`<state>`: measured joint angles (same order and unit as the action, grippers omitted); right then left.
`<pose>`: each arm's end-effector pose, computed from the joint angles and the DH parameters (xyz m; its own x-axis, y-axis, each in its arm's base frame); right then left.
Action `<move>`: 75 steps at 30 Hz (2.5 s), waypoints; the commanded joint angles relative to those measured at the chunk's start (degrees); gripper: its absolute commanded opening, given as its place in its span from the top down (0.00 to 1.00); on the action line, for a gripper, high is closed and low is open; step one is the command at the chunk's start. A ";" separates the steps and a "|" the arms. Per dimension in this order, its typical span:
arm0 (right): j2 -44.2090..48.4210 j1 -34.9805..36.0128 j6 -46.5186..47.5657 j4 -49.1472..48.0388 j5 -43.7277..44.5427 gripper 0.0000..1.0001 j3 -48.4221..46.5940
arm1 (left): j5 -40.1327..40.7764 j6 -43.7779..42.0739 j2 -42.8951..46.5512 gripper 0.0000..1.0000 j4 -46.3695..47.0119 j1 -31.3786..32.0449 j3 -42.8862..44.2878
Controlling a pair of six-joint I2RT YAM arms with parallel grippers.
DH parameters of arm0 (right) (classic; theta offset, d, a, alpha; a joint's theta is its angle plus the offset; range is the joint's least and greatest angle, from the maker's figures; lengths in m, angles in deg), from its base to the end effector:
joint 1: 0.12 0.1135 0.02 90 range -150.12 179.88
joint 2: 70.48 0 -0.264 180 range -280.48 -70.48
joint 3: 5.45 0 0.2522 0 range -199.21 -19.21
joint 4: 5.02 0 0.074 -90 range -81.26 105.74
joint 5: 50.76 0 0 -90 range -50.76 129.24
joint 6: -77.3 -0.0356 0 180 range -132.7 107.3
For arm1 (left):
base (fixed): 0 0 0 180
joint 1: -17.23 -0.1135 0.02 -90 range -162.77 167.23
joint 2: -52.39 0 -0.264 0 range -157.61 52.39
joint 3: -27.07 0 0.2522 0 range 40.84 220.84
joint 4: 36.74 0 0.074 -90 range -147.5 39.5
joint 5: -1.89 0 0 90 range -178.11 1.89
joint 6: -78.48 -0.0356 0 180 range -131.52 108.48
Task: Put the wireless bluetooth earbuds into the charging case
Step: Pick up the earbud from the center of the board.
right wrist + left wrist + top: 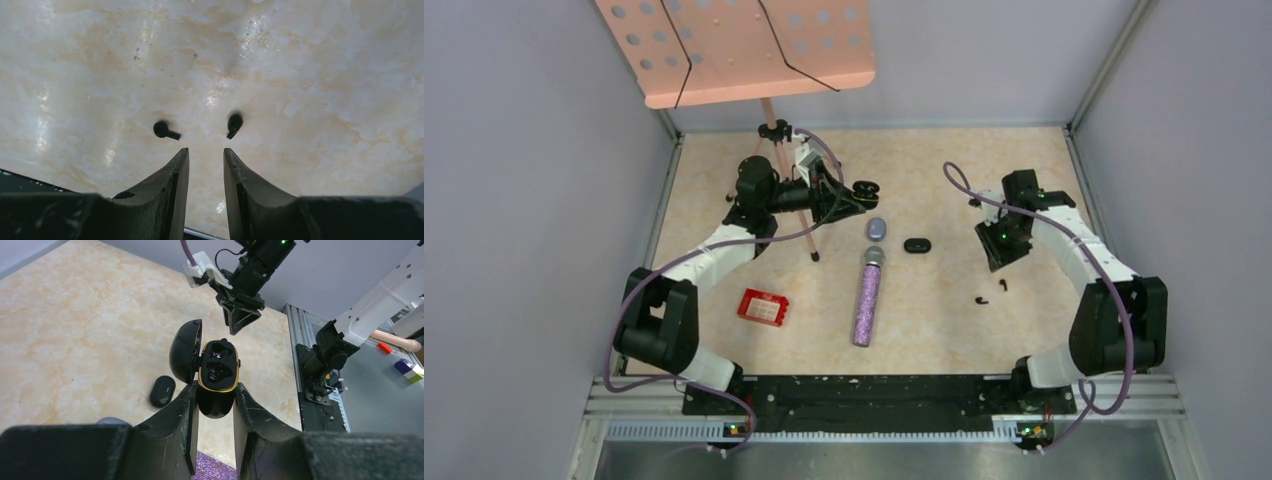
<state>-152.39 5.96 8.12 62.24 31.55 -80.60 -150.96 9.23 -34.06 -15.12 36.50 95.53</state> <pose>0.2614 0.0326 0.2401 -0.8432 -0.4440 -0.3030 -0.4721 0.8812 0.0224 0.3044 -0.1400 0.3048 -0.2945 -0.0683 -0.9532 0.9459 0.1214 -0.3009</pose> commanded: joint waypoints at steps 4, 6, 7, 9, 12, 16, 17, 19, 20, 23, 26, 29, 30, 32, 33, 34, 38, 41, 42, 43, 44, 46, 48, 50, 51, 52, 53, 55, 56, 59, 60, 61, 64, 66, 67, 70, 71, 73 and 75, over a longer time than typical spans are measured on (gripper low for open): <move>-7.83 -0.64 -1.13 -2.83 7.09 0.69 -1.63 | 1.18 -2.73 3.50 1.00 -3.17 -0.55 0.14; -9.26 -0.64 -1.20 -2.45 7.38 0.69 -2.24 | 1.18 -3.18 3.79 1.00 -3.98 -0.56 0.21; -10.10 -0.64 -1.18 -1.97 7.41 0.69 -2.62 | 1.24 -3.32 3.79 1.00 -4.33 -0.55 0.30; -11.51 -0.81 -1.13 -1.40 7.42 0.69 -2.92 | 1.32 -3.59 3.82 1.00 -4.68 -0.55 0.41; -12.53 -0.89 -1.18 -1.31 8.54 0.69 -3.03 | 1.29 -3.83 3.75 1.00 -4.77 -0.59 0.50; -13.78 -0.90 -1.27 -1.34 9.10 0.69 -3.32 | 1.39 -3.88 3.54 1.00 -4.83 -0.59 0.59; -14.14 -0.86 -1.23 -1.35 9.13 0.69 -3.34 | 1.38 -3.94 3.48 1.00 -4.95 -0.56 0.66; -14.84 -0.84 -1.29 -1.49 9.16 0.69 -3.35 | 1.36 -4.09 3.34 1.00 -5.12 -0.55 0.89; -15.11 -0.89 -1.30 -1.63 9.24 0.69 -3.35 | 1.40 -4.14 3.28 1.00 -5.18 -0.55 1.00; -16.57 -0.82 -1.57 -1.90 9.20 0.69 -3.88 | 1.34 -4.29 3.10 1.00 -5.27 -0.62 1.16; -17.65 -0.92 -1.43 -1.82 9.67 0.69 -4.75 | 1.25 -5.02 3.03 1.00 -6.35 -0.65 1.52; -18.43 -0.94 -1.33 -1.56 9.94 0.70 -5.09 | 1.15 -5.26 3.01 1.00 -6.62 -0.72 1.64; -18.68 -0.91 -1.37 -1.43 9.96 0.71 -5.10 | 1.09 -5.30 3.01 1.00 -6.71 -0.79 1.72; -18.89 -0.98 -1.35 -1.23 9.92 0.71 -5.02 | 1.01 -5.46 2.80 1.00 -6.81 -0.88 1.90; -18.91 -0.91 -1.39 -1.20 9.93 0.71 -4.90 | 1.00 -5.46 2.74 1.00 -6.81 -0.89 1.98; -18.96 -0.97 -1.41 -1.08 9.96 0.71 -4.88 | 0.99 -5.46 2.68 1.00 -6.82 -0.96 2.03; -19.09 -0.97 -1.32 -0.70 10.25 0.71 -4.55 | 1.01 -5.55 2.56 1.00 -6.89 -1.07 1.91; -19.60 -0.92 -1.40 -0.70 10.17 0.71 -4.47 | 0.98 -5.55 2.39 1.00 -6.90 -1.15 1.99; -19.77 -0.94 -1.40 -0.73 10.22 0.71 -4.53 | 1.01 -5.55 2.35 1.00 -6.90 -1.16 1.99; -19.90 -0.93 -1.52 -0.73 10.31 0.72 -4.47 | 0.96 -5.55 2.27 1.00 -6.90 -1.16 2.06; -19.88 -0.93 -1.50 -0.70 10.32 0.72 -4.44 | 0.93 -5.55 2.27 1.00 -6.90 -1.16 2.14; -19.95 -0.96 -1.43 -0.60 10.40 0.72 -4.31 | 0.98 -5.71 2.25 1.00 -6.90 -1.21 2.17; -20.11 -0.98 -1.36 -0.45 10.57 0.72 -4.09 | 1.02 -5.81 2.31 1.00 -6.98 -1.25 2.17; -20.40 -0.99 -1.31 -0.50 10.60 0.73 -4.02 | 1.09 -5.81 2.31 1.00 -6.99 -1.26 2.02; -20.55 -1.00 -1.41 -0.50 10.63 0.73 -4.02 | 1.13 -5.81 2.26 1.00 -6.93 -1.25 2.00; -20.57 -1.02 -1.43 -0.45 10.65 0.73 -3.96 | 1.08 -5.81 2.36 1.00 -7.05 -1.25 1.93; -20.62 -1.06 -1.42 -0.46 10.61 0.73 -3.80 | 1.09 -5.81 2.47 1.00 -7.07 -1.26 1.91; -20.68 -1.03 -1.27 -0.45 10.75 0.73 -3.57 | 1.08 -6.02 2.51 1.00 -7.22 -1.34 1.84; -20.77 -1.04 -1.17 -0.49 10.76 0.74 -3.47 | 1.10 -6.11 2.47 1.00 -7.40 -1.34 1.83; -21.05 -1.02 -1.19 -0.67 10.80 0.76 -3.42 | 1.10 -6.25 2.59 1.00 -7.58 -1.34 1.73; -21.01 -1.03 -1.13 -0.67 10.82 0.76 -3.32 | 1.07 -6.25 2.66 1.00 -7.60 -1.37 1.73; -20.97 -1.02 -1.05 -0.73 10.84 0.76 -3.16 | 1.06 -6.32 2.72 1.00 -7.67 -1.34 1.73; -20.60 -1.12 -1.00 -0.91 10.81 0.79 -2.25 | 0.96 -6.75 2.70 1.00 -7.86 -1.38 1.64; -20.11 -1.41 -0.88 -0.74 9.98 0.83 -2.26 | 0.50 -7.10 2.65 1.00 -7.87 -1.34 1.72; -19.79 -1.55 -0.79 -0.38 9.16 0.86 -2.63 | 0.12 -7.20 2.59 1.00 -7.87 -1.36 1.87; -17.52 -1.68 0.16 1.37 2.23 0.94 -6.00 | -1.28 -7.00 1.92 1.00 -7.79 -1.36 2.73; -16.30 -1.61 0.68 1.90 -1.62 0.98 -7.75 | -1.71 -6.73 1.62 1.00 -7.64 -1.41 3.04; -13.13 -1.64 0.98 2.26 -9.78 1.00 -11.47 | -2.33 -5.53 0.94 1.00 -6.26 -1.34 3.73; -8.81 -1.62 1.48 1.53 -19.16 1.00 -16.18 | -3.14 -3.22 0.05 1.00 -3.44 -1.41 4.35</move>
<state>-171.32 4.78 8.14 64.40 30.70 -87.03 -151.53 3.59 -32.75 -24.54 35.36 96.39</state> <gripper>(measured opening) 0.133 0.309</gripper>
